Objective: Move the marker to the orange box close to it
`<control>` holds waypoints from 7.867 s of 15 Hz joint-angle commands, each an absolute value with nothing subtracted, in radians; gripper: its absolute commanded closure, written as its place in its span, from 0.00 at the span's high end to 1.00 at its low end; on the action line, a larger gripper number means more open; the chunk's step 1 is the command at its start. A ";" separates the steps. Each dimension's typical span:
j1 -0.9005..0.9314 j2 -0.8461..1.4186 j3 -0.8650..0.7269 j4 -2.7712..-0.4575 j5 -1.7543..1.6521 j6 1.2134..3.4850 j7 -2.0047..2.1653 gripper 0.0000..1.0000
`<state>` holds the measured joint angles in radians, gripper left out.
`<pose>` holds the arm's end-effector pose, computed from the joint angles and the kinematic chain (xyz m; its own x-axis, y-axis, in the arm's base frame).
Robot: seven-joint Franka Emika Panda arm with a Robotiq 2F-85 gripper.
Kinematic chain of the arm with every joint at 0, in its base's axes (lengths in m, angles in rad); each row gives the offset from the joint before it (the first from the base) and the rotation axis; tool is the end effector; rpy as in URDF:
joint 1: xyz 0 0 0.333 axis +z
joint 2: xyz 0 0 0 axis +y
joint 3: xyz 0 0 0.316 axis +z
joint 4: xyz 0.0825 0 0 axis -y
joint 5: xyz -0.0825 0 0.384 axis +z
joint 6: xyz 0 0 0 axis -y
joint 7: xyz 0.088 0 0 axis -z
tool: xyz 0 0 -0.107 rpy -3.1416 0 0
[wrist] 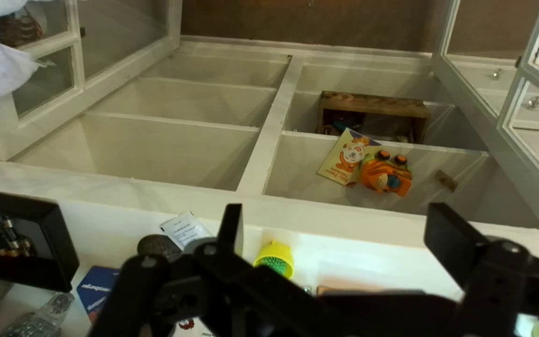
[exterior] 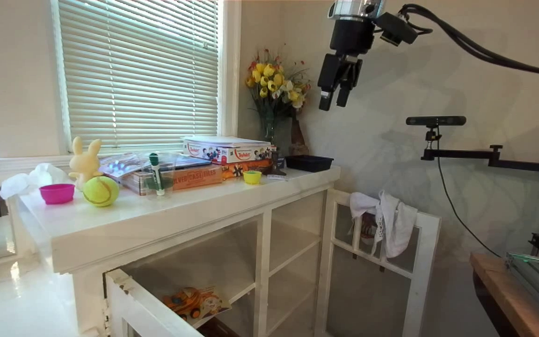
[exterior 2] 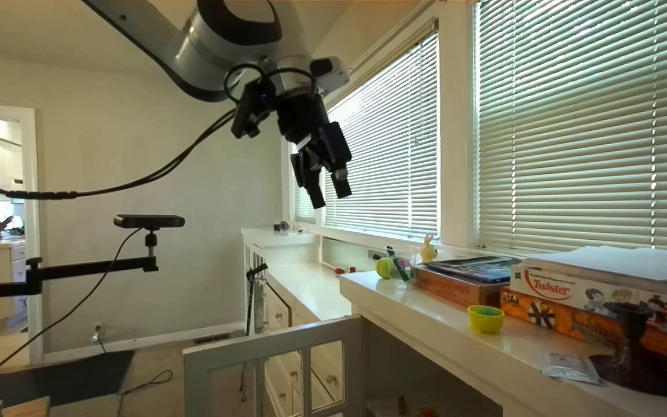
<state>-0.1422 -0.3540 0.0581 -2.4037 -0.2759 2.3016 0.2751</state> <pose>0.4570 -0.0431 0.4731 0.9444 -0.1640 0.2851 -0.2236 -0.9558 0.1907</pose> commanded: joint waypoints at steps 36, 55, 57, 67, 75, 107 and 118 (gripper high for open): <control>-0.056 0.363 0.054 -1.645 0.044 2.537 -0.372 1.00; -0.169 0.737 0.211 -1.007 0.180 1.938 -1.158 1.00; -0.160 0.775 0.213 -0.957 0.177 1.922 -1.216 1.00; -0.156 0.956 0.240 -0.687 0.158 1.718 -1.500 1.00; -0.154 0.983 0.241 -0.669 0.155 1.680 -1.543 1.00; -0.099 1.095 0.219 -0.521 0.122 1.734 -1.973 0.34; -0.080 1.139 0.220 -0.482 0.123 1.754 -2.074 0.39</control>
<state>-0.0995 1.0985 0.2238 -0.5541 0.1429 1.7429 -2.0368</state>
